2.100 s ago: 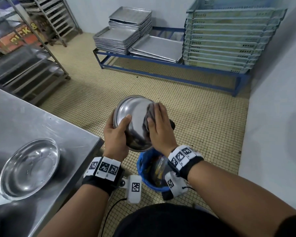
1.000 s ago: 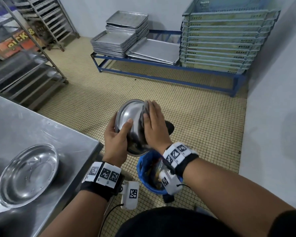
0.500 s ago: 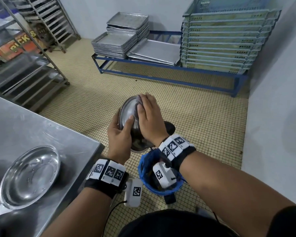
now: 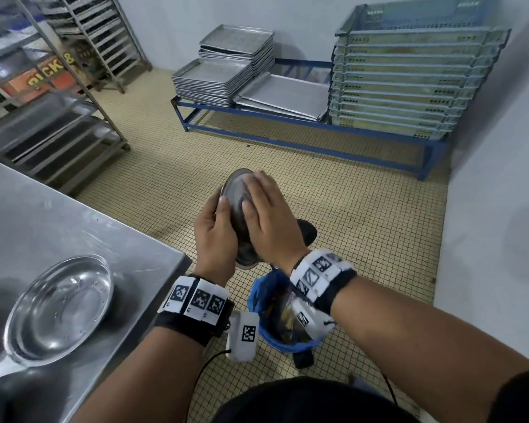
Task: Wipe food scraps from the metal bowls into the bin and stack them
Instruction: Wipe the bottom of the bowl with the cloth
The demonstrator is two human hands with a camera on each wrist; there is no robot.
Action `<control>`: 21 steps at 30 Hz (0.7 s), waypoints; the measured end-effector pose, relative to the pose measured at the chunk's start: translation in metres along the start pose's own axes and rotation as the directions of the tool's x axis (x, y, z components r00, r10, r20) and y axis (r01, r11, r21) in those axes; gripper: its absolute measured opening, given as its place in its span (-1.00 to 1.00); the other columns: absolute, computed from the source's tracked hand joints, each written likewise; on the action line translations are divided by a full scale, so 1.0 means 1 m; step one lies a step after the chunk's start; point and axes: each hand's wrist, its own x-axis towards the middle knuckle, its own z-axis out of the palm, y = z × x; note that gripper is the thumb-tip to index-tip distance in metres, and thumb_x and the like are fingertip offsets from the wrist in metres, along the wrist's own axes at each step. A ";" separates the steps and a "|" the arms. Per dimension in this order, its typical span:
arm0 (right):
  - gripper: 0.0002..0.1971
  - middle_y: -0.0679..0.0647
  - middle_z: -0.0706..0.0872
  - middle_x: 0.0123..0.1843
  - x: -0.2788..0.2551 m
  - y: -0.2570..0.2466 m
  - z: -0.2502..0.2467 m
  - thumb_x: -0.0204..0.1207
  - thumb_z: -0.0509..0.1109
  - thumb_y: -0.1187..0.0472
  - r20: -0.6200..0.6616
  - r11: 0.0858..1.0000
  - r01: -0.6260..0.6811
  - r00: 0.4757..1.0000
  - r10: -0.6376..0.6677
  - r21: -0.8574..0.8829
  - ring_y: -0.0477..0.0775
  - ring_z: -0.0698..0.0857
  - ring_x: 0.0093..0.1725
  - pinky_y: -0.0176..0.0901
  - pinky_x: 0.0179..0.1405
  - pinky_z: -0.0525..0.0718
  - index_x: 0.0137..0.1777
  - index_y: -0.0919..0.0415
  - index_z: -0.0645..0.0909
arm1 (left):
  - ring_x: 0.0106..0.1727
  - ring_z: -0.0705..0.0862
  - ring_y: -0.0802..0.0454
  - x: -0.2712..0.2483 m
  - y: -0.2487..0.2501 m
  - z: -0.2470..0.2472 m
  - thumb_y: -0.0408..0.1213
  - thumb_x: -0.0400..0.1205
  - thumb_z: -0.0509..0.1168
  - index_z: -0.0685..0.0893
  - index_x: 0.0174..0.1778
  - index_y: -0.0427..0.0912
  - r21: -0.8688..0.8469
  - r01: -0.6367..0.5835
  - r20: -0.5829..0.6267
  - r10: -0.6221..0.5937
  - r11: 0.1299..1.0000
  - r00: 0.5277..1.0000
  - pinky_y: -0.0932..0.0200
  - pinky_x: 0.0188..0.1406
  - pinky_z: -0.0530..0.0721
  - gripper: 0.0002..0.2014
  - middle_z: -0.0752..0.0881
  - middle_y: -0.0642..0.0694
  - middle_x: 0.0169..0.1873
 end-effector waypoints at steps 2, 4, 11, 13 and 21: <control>-0.45 0.22 0.16 0.80 -0.024 0.002 0.007 0.82 -0.01 0.04 0.029 0.990 0.132 0.991 -0.131 -0.042 0.21 0.05 0.81 0.26 0.76 0.15 0.75 0.25 0.24 | 0.29 0.82 -0.03 0.004 0.002 -0.003 -0.27 0.91 0.13 0.69 0.49 -0.23 0.004 0.000 -0.016 0.000 1.000 1.000 -0.13 0.43 0.75 -0.67 0.85 -0.13 0.23; -0.45 0.21 0.16 0.80 -0.026 0.002 0.010 0.81 0.01 0.03 0.047 0.989 0.138 0.990 -0.136 -0.053 0.21 0.05 0.81 0.26 0.76 0.15 0.74 0.23 0.25 | 0.32 0.81 -0.06 0.004 0.000 -0.006 -0.27 0.91 0.13 0.67 0.52 -0.24 0.023 -0.008 -0.007 0.008 1.000 1.000 -0.19 0.45 0.73 -0.66 0.84 -0.15 0.26; -0.55 0.09 0.61 0.47 0.034 0.010 -0.014 0.83 0.03 0.00 0.014 0.954 -0.242 0.970 0.243 0.177 0.02 0.55 0.45 0.12 0.50 0.51 0.51 0.19 0.56 | 0.20 0.86 -0.06 -0.006 0.001 -0.004 -0.24 0.90 0.16 0.72 0.44 -0.12 0.054 -0.061 0.029 0.059 0.997 0.998 -0.01 0.15 0.85 -0.71 0.87 -0.10 0.17; -0.50 0.15 0.54 0.56 0.024 0.006 -0.010 0.81 0.01 -0.01 -0.042 0.991 -0.093 0.994 0.097 0.095 0.07 0.46 0.57 0.07 0.62 0.41 0.58 0.24 0.50 | 0.21 0.85 -0.03 -0.001 0.003 -0.005 -0.24 0.90 0.17 0.72 0.46 -0.12 0.048 -0.062 0.008 0.061 0.997 0.998 0.09 0.12 0.83 -0.70 0.87 -0.08 0.18; -0.51 0.03 0.51 0.61 0.020 0.026 -0.023 0.85 -0.01 -0.11 0.005 0.922 -0.248 0.966 0.259 0.299 -0.04 0.48 0.55 0.13 0.59 0.50 0.65 0.04 0.43 | 0.21 0.84 -0.07 -0.002 0.006 -0.017 -0.28 0.88 0.20 0.79 0.32 -0.12 -0.046 -0.118 -0.023 0.118 0.992 0.993 0.15 0.05 0.80 -0.75 0.88 -0.06 0.12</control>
